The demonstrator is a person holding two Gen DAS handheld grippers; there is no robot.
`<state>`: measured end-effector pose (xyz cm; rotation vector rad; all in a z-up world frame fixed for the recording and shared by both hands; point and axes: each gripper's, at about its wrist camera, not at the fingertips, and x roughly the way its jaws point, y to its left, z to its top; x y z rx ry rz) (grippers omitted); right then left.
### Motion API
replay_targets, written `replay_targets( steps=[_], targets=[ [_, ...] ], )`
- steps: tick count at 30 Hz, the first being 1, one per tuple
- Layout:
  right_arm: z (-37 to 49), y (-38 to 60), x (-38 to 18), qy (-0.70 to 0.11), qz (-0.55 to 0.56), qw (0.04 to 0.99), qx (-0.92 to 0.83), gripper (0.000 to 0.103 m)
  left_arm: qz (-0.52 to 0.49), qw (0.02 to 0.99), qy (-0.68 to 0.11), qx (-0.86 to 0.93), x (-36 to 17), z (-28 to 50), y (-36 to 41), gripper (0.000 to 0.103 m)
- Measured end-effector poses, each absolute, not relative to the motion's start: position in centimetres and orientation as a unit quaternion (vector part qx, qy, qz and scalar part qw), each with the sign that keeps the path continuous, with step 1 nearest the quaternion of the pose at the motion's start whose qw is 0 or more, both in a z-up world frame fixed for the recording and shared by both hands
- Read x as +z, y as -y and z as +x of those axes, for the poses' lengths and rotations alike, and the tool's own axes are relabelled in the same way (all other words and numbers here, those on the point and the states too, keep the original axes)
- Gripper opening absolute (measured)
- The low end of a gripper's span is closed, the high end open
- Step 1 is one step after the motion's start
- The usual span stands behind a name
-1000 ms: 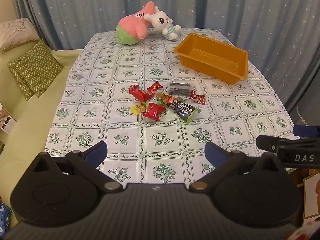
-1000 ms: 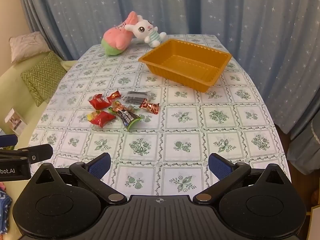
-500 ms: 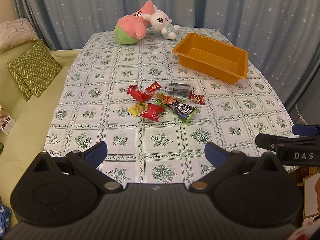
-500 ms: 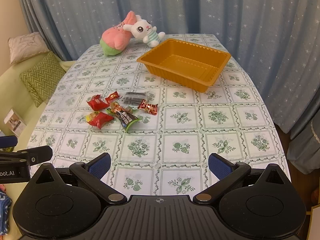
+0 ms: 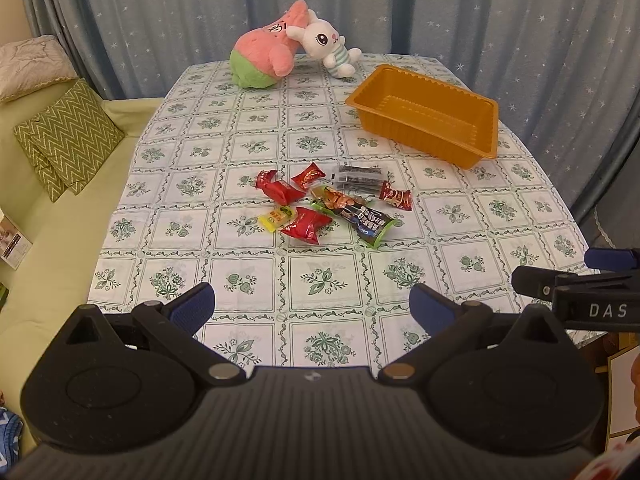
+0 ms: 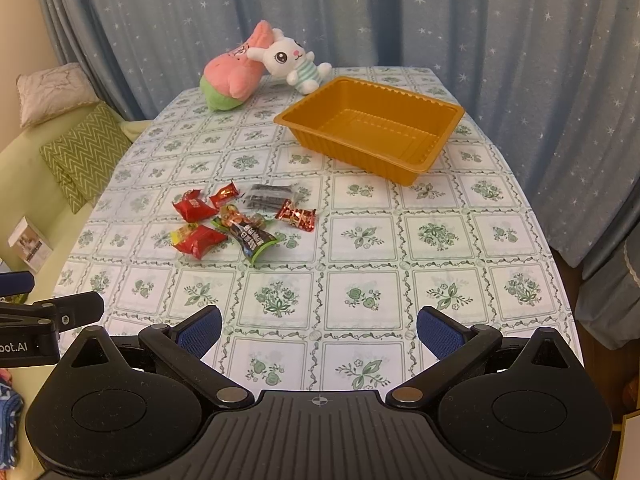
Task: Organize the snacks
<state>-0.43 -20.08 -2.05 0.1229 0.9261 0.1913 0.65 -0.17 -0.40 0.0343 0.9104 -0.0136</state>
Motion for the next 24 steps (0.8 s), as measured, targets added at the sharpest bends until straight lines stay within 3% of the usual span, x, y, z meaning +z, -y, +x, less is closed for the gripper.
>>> replay_targets(
  steps=[24],
  targets=[
    [0.57,19.64,-2.41,-0.447,0.057,0.888,0.094,0.103,0.017,0.898,-0.441,-0.007,-0.36,0.71,0.15,0.103]
  ],
)
